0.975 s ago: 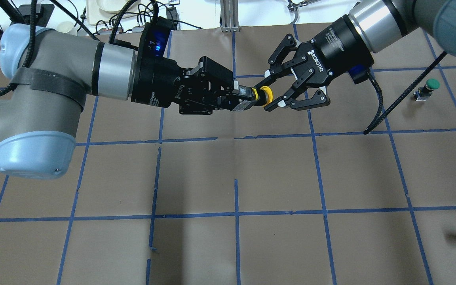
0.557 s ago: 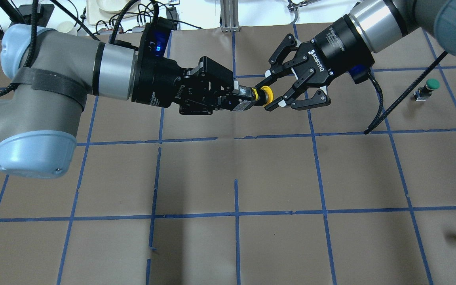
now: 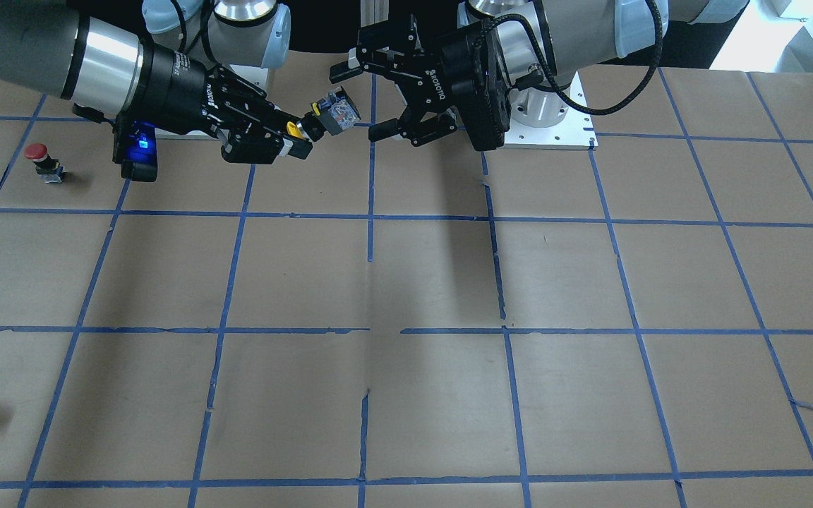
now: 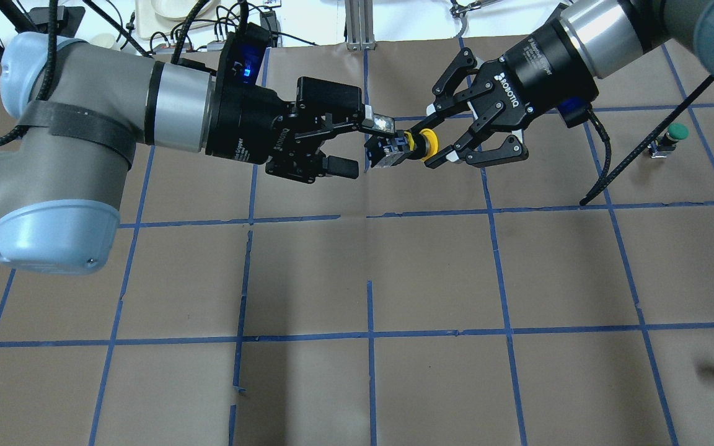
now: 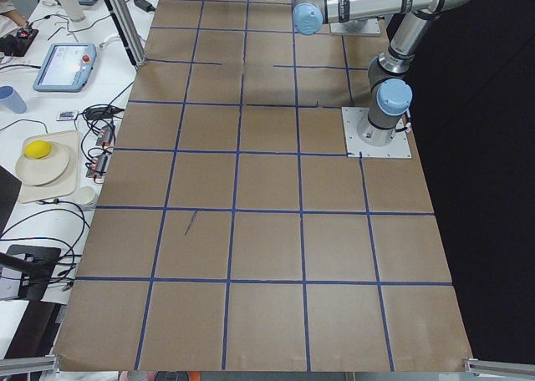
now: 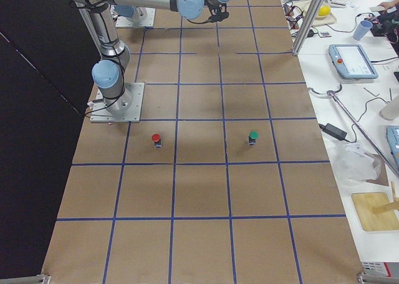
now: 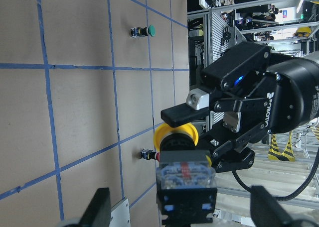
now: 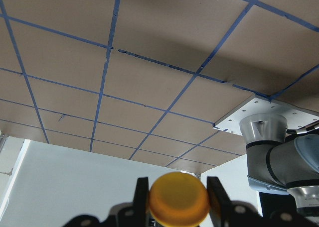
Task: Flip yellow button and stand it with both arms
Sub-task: 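Open the left gripper and withdraw it while the right gripper pulls the button away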
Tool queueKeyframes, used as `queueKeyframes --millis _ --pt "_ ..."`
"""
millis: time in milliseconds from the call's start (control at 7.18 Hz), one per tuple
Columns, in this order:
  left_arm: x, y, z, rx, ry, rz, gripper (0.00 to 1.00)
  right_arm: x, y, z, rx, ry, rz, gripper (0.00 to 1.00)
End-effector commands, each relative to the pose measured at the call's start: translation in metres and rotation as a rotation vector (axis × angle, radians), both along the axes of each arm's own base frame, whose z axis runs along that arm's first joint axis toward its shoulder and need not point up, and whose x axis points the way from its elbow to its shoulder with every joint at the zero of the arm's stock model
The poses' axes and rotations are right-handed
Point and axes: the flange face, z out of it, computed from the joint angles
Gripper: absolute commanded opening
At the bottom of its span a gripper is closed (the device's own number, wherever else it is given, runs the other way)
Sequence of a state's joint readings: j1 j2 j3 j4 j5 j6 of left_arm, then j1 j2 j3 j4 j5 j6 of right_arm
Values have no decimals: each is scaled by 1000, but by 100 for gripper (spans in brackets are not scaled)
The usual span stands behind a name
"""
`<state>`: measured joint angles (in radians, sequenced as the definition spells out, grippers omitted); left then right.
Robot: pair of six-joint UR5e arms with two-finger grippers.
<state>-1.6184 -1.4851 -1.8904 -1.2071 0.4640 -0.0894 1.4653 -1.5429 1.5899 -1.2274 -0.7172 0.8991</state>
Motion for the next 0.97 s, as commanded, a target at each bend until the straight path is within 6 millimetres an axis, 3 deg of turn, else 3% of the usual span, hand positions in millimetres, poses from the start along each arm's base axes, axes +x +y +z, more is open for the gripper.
queueKeyframes --millis 0,139,418,835 --pt "7 -11 14 -51 -146 56 98 -13 -1 1 -22 46 12 26" --pt "5 -16 30 -83 -217 60 98 -27 -3 3 -56 92 21 22" --pt "5 -18 39 -96 -462 75 99 -39 -3 0 -177 170 129 22" --pt "37 -22 39 -81 -823 115 99 -64 -5 -9 -383 356 439 18"
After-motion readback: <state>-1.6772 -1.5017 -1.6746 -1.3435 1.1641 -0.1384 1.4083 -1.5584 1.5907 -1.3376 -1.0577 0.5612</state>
